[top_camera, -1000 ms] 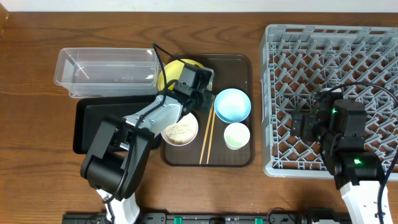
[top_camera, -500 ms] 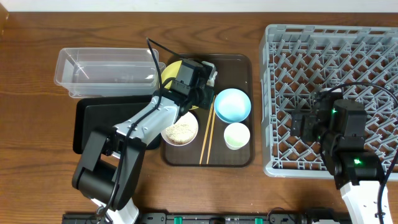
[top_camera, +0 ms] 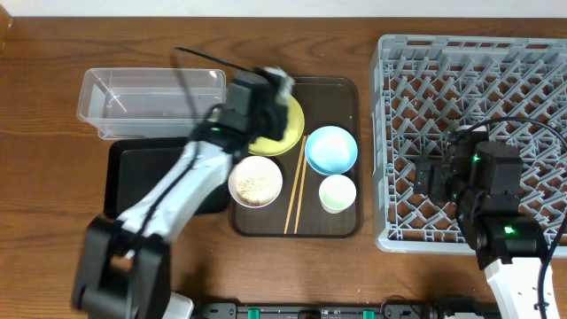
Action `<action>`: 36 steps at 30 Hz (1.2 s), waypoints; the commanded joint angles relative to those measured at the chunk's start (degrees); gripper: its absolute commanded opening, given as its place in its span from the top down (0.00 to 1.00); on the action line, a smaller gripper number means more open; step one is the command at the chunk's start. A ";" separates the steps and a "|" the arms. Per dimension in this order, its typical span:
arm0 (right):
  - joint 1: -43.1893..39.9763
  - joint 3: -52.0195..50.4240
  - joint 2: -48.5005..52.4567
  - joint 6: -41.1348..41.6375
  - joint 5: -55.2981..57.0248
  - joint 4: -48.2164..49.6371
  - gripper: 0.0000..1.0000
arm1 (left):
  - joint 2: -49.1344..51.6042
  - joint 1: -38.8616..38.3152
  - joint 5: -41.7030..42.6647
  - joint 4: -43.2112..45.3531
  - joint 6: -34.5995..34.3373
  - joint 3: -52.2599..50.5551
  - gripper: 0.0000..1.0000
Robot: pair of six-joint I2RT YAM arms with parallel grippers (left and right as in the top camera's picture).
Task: Sort waste into correct bins and load items into the dishwasher rack
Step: 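Carry the tissue left and drop it into the clear bin, then grasp the Apollo Pandan wrapper on the yellow plate with left gripper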
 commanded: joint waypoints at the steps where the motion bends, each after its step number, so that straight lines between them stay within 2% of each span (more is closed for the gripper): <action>1: 0.81 1.20 -0.26 0.17 -0.07 0.00 0.01 | -3.52 4.55 -6.32 -0.94 -0.28 0.04 0.94; 9: 0.81 1.20 -0.26 0.17 -0.09 0.00 0.01 | -1.27 14.60 -9.18 -4.13 -0.31 0.02 0.92; 18: 0.81 1.20 -0.26 0.17 -0.09 0.00 0.01 | 1.03 17.46 -9.16 -4.31 -0.57 0.02 0.56; 21: 0.81 1.20 -0.26 0.17 -0.09 0.00 0.01 | 0.92 17.40 -8.00 -4.33 -2.05 0.02 0.56; 25: 0.81 1.20 -0.26 0.17 -0.07 0.04 0.01 | 0.59 16.24 0.83 -4.28 -2.21 0.04 0.57; 27: 0.81 1.20 -0.26 0.17 -0.09 0.07 0.01 | 0.59 14.78 2.08 -4.72 -1.46 0.04 0.57; 33: 0.81 1.20 -0.26 0.20 -0.09 0.13 0.01 | 1.20 7.45 1.77 -6.69 8.92 0.02 0.57; 36: 0.81 1.20 -0.26 0.20 -0.09 0.17 0.01 | 2.73 4.52 -0.52 -6.32 11.89 0.02 0.55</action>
